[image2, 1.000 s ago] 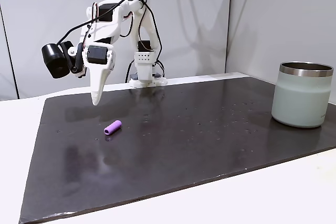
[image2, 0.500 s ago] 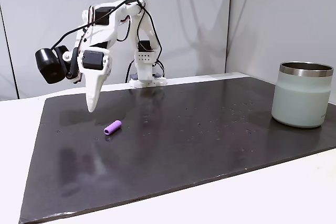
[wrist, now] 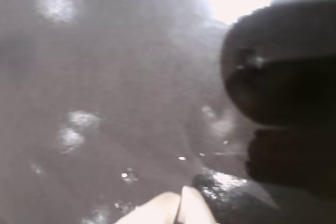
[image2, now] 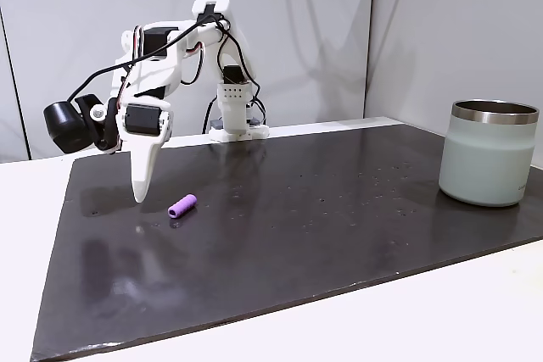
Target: Grasp a pengrip and put it in the cup.
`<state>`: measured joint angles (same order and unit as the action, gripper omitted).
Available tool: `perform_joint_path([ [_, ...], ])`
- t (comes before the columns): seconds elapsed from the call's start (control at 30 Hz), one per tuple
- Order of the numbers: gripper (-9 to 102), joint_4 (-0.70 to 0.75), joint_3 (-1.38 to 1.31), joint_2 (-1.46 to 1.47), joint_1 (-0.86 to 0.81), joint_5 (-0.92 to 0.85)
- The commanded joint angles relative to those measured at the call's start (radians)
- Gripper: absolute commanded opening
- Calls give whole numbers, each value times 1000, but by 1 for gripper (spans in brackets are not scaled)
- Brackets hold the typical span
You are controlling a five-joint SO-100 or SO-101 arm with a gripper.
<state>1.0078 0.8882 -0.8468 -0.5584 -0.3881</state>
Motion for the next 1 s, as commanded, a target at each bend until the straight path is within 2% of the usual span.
perform_joint_path([
  [0.0, 0, 9, -98, -8, 52, -75],
  [0.3, 0, 81, -123, 20, 120, -204],
  [0.63, 6, 227, -137, 6, 146, -341],
  [0.97, 27, 319, -167, 3, 133, -413],
])
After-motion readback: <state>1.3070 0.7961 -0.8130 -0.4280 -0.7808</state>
